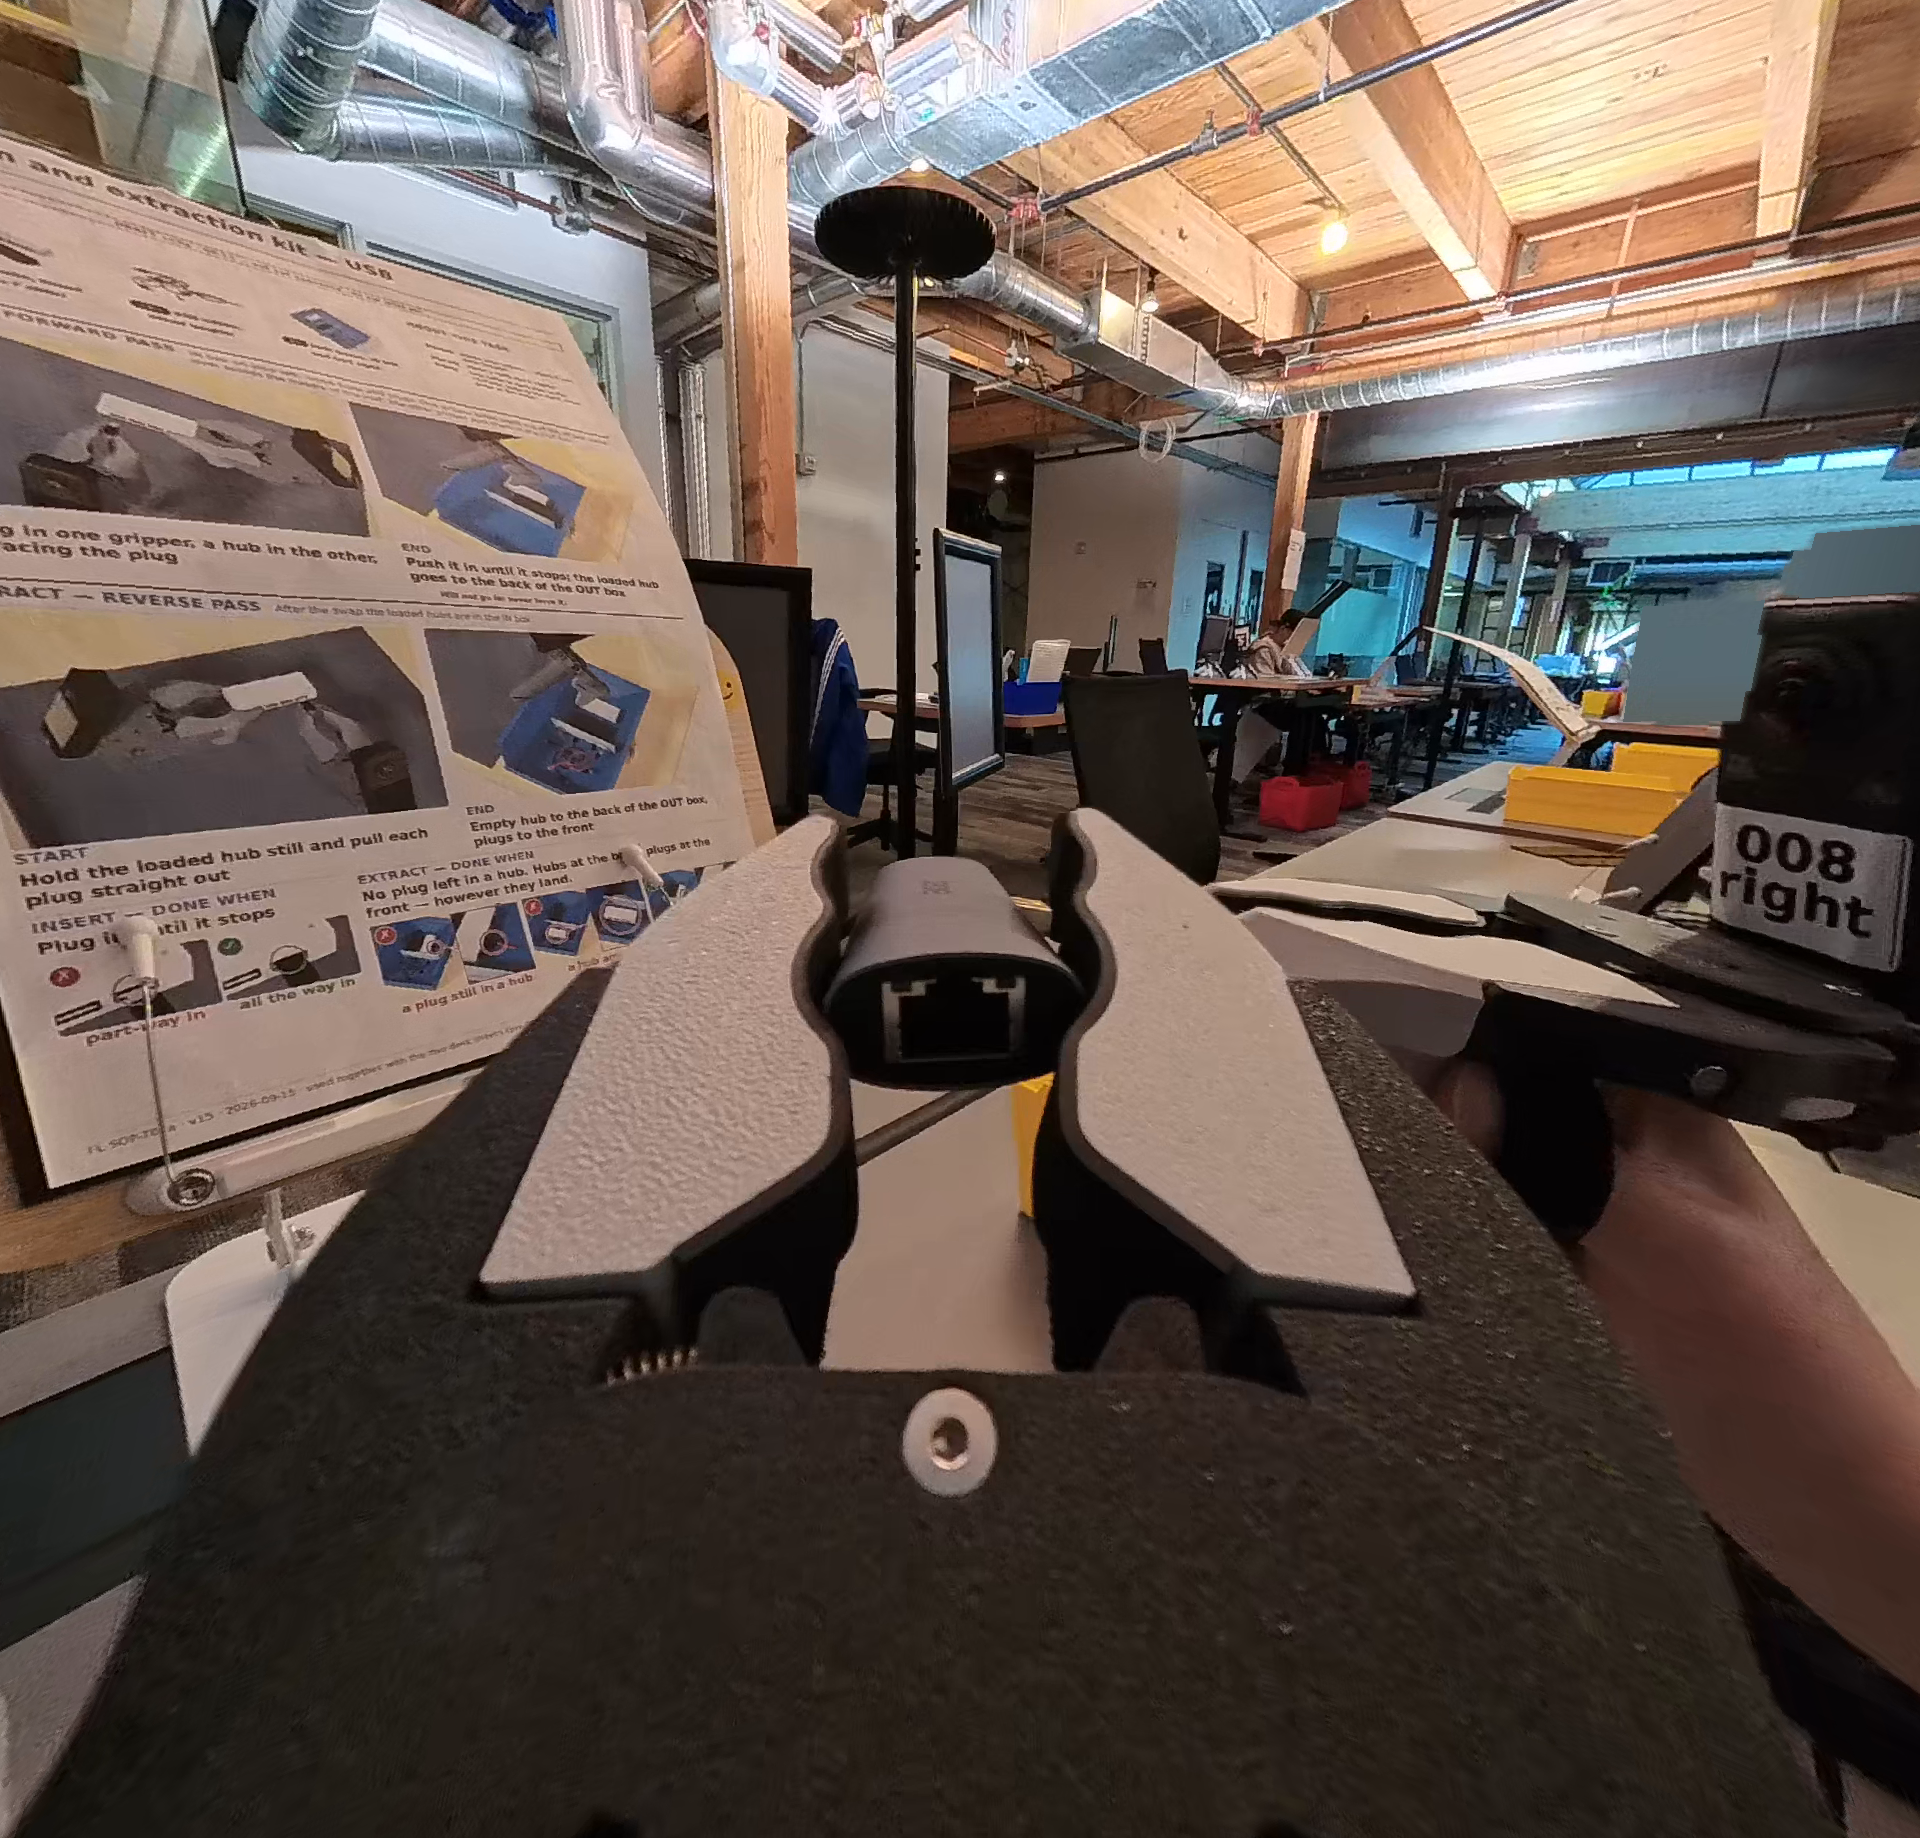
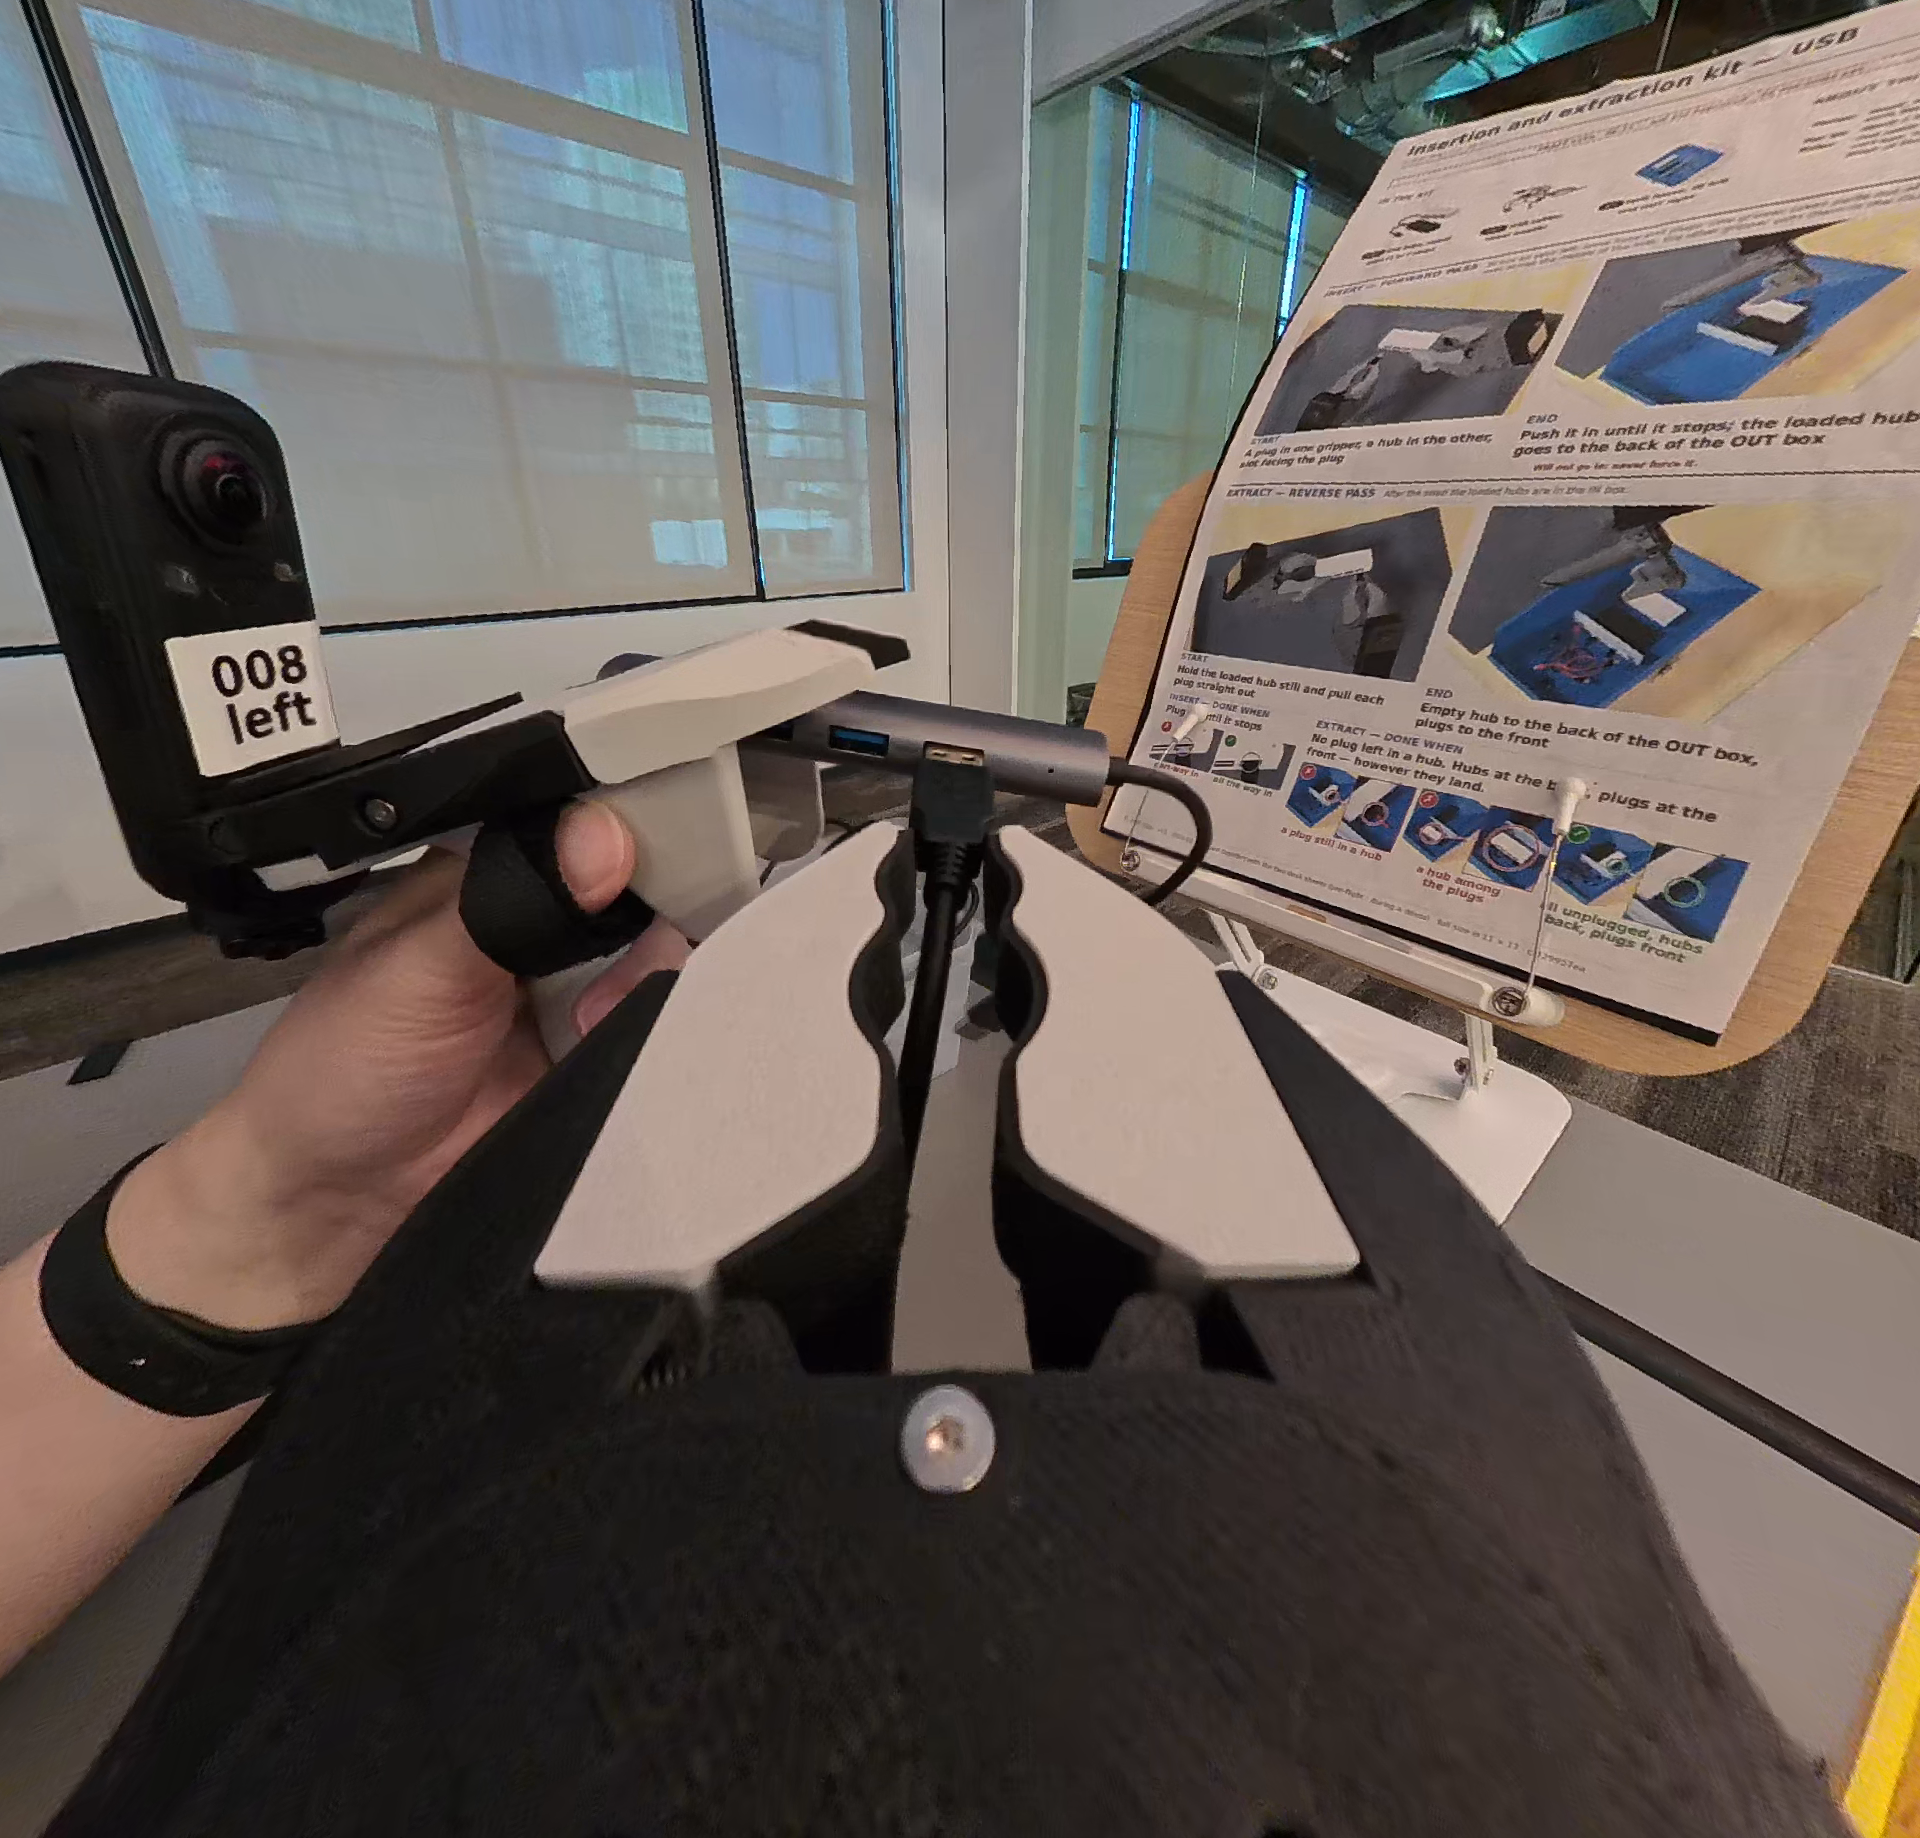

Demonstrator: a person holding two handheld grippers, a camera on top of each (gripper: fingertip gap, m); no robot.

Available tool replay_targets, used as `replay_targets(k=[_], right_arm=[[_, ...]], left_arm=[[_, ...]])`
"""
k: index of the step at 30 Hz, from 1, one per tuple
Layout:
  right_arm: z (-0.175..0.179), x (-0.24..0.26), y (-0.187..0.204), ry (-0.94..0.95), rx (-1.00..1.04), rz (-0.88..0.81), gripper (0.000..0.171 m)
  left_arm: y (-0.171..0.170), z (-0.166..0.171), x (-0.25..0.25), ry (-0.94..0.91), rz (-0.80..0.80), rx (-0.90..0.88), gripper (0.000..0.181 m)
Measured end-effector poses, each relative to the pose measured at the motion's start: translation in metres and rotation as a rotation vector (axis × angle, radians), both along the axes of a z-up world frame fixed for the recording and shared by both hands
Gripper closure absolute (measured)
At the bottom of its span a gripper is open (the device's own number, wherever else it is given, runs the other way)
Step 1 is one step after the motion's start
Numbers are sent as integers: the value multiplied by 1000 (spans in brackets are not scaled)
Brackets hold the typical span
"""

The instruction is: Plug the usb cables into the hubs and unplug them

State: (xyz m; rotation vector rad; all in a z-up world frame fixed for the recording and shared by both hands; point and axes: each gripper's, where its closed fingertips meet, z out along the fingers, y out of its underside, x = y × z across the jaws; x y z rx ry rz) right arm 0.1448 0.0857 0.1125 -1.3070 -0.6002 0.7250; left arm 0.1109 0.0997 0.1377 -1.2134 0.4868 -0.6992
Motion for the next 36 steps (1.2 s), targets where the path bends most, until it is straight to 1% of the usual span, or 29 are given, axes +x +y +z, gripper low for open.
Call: replay_targets(k=[6, 9, 13, 15, 18, 21, 36], right_arm=[[1, 0, -2, -48, 17, -24, 159], [4, 2, -4, -49, 17, -15, 159], [7, 2, -6, -67, -5, 1, 159], [4, 1, -5, -99, -61, 28, 159], [5, 2, -8, -103, -141, 76, 159], [5, 3, -11, -108, -180, 96, 159], [-5, 1, -8, -174, -216, 90, 159]], left_arm=[[-2, 2, 0, 7, 41, 40, 145], [4, 2, -10, -4, 68, 27, 145], [2, 10, -23, -106, -27, 2, 145], [3, 9, -25, -75, -32, 6, 145], [2, 10, -27, -40, 2, 54, 145], [2, 9, -25, -30, 29, 80, 145], [1, 3, -10, 3, 15, 91, 145]])
